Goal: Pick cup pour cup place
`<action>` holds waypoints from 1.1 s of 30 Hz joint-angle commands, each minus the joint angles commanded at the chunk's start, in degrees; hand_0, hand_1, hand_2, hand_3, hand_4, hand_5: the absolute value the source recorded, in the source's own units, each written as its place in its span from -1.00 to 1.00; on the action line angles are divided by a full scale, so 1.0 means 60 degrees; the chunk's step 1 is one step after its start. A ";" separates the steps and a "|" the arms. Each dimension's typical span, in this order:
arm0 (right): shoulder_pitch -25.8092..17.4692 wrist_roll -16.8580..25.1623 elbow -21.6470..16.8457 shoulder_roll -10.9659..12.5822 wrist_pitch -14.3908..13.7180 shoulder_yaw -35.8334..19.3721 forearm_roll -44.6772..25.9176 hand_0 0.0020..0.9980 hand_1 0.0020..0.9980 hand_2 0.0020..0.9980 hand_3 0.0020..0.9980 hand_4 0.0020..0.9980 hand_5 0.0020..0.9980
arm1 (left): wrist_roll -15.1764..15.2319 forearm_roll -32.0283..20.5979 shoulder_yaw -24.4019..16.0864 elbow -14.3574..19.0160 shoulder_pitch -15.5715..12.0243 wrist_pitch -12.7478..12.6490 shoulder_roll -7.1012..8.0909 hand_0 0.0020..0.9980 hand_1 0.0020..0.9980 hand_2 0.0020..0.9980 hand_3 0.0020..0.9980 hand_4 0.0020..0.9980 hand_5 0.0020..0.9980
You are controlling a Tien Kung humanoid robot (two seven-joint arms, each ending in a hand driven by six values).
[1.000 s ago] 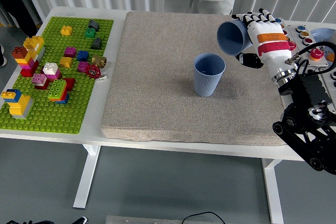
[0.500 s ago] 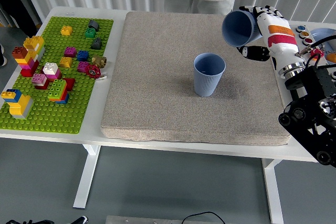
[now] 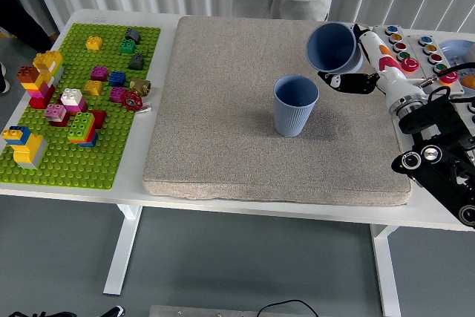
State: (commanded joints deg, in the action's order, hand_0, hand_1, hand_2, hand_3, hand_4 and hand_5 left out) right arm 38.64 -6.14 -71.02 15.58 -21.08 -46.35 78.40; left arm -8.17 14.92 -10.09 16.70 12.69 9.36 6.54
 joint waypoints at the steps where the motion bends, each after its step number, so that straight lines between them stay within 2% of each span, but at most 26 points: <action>1: -0.0004 0.0014 0.0005 0.0004 0.0044 -0.0031 -0.0388 0.79 0.60 0.53 0.52 0.47 -0.49 | 0.0000 0.0000 -0.0001 0.0000 -0.0001 0.0000 0.0000 0.61 0.71 0.74 0.59 0.00 1.00; 8: -0.0120 0.0099 0.0064 0.0017 0.0462 -0.0412 -0.2189 0.79 0.60 0.52 0.51 0.47 -0.49 | -0.0010 0.0023 -0.0018 0.0001 -0.0044 0.0002 -0.0005 0.61 0.71 0.74 0.59 0.00 1.00; 18: -0.0472 -0.0168 0.0239 -0.0123 0.0656 -0.0955 -0.2923 0.78 0.60 0.52 0.51 0.47 -0.48 | -0.0014 0.0025 -0.0025 0.0002 -0.0075 0.0001 -0.0010 0.61 0.71 0.74 0.59 0.00 1.00; 22: -0.0595 -0.0106 0.0394 -0.0168 0.1190 -0.1244 -0.3928 0.78 0.60 0.52 0.51 0.47 -0.48 | -0.0016 0.0039 -0.0027 0.0001 -0.0083 0.0004 -0.0016 0.61 0.71 0.74 0.59 0.00 1.00; 27: -0.0721 -0.0080 0.0548 -0.0198 0.2081 -0.1660 -0.5730 0.78 0.59 0.52 0.51 0.47 -0.48 | 0.0002 0.0006 -0.0006 -0.0004 -0.0056 0.0002 -0.0019 0.60 0.71 0.74 0.59 0.00 1.00; 30: -0.0769 -0.0115 0.0566 -0.0197 0.2295 -0.1727 -0.6427 0.78 0.59 0.51 0.51 0.47 -0.47 | -0.0003 0.0021 -0.0010 -0.0005 -0.0042 0.0007 -0.0020 0.60 0.71 0.74 0.59 0.00 1.00; 33: -0.0870 -0.0116 0.0508 -0.0217 0.2289 -0.1784 -0.6414 0.78 0.59 0.51 0.51 0.47 -0.47 | 0.0005 0.0010 -0.0007 -0.0008 -0.0038 0.0002 -0.0029 0.60 0.71 0.74 0.59 0.00 1.00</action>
State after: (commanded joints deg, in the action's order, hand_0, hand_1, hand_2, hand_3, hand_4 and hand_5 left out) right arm 33.42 -6.83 -67.97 14.27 -7.35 -57.05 39.91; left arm -8.14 14.98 -10.13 16.65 12.46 9.38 6.36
